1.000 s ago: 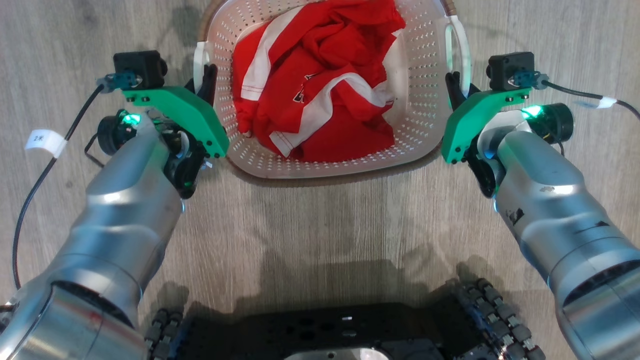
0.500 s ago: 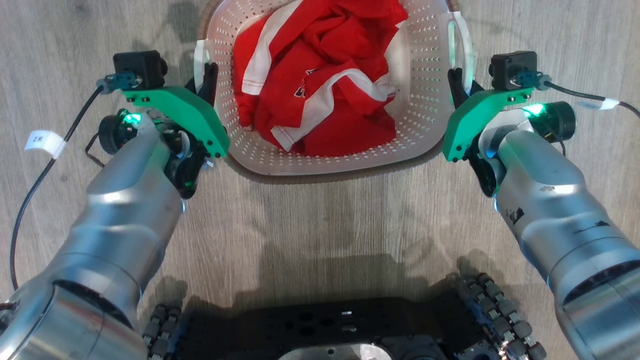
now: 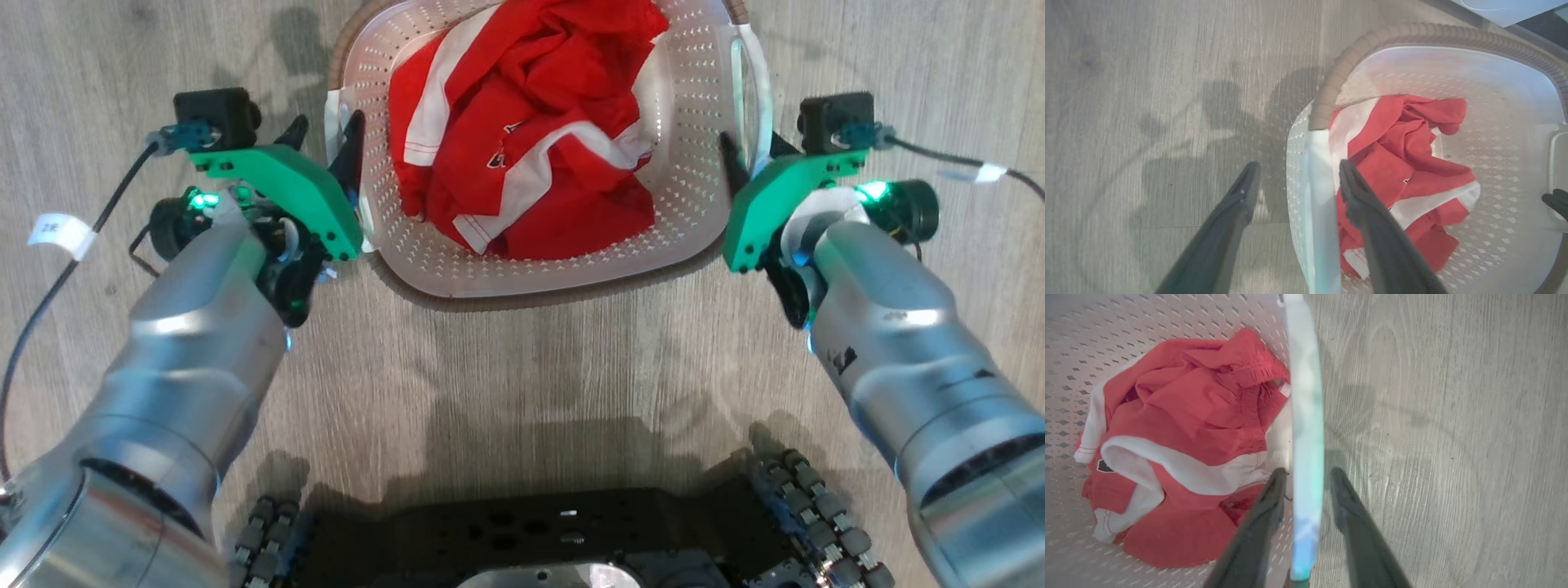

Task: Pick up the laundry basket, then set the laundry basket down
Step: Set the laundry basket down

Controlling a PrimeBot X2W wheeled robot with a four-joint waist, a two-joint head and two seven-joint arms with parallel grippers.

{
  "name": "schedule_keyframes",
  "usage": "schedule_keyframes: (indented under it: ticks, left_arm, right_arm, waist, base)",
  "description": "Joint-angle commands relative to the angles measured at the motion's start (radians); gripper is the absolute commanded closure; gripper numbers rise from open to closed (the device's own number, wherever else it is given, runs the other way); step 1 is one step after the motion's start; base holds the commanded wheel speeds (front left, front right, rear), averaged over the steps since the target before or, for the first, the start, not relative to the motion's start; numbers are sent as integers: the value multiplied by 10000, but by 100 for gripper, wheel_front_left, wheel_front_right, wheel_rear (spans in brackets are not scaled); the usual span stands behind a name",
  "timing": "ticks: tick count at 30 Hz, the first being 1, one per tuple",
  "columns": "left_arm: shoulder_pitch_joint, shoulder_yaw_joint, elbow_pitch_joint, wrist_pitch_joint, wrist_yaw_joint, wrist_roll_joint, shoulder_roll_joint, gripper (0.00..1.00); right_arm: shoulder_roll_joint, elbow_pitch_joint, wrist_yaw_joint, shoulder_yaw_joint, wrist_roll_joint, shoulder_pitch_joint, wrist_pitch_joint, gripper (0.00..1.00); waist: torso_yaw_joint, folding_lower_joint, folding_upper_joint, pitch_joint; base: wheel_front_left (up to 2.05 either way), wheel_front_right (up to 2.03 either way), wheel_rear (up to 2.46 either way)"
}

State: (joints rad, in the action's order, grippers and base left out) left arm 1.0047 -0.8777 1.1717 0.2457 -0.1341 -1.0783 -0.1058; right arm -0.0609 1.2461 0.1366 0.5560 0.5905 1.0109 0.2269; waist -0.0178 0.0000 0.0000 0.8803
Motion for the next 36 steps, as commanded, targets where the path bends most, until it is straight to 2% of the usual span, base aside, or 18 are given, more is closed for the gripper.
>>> schedule_keyframes:
  ticks: [1,11,22,28,36]
  left_arm:
    - [-99,39,-80,9,35,-103,-375,0]
    - [-181,-279,85,96,35,-506,-491,0]
    - [-1219,-576,502,153,35,-469,-440,0]
    - [-1658,-56,202,158,78,-6,-675,0]
    - [-2532,1173,-985,159,546,1117,-1005,0]
  right_arm:
    - [103,-107,-59,180,62,-801,34,0]
    - [105,-468,-59,588,265,-780,235,0]
    - [28,-567,-59,517,233,-1561,343,0]
    - [-116,-1105,-59,158,72,-2186,346,0]
    - [-305,-1933,-59,-564,-362,-3012,347,0]
  waist:
    - [-6,0,0,-5]
    - [-41,0,0,-418]
    - [-36,0,0,-2476]
    - [-115,0,0,-3630]
    - [-202,0,0,-4711]
  base:
    - [0,0,0]
    - [0,0,0]
    - [0,0,0]
    - [0,0,0]
    - [0,0,0]
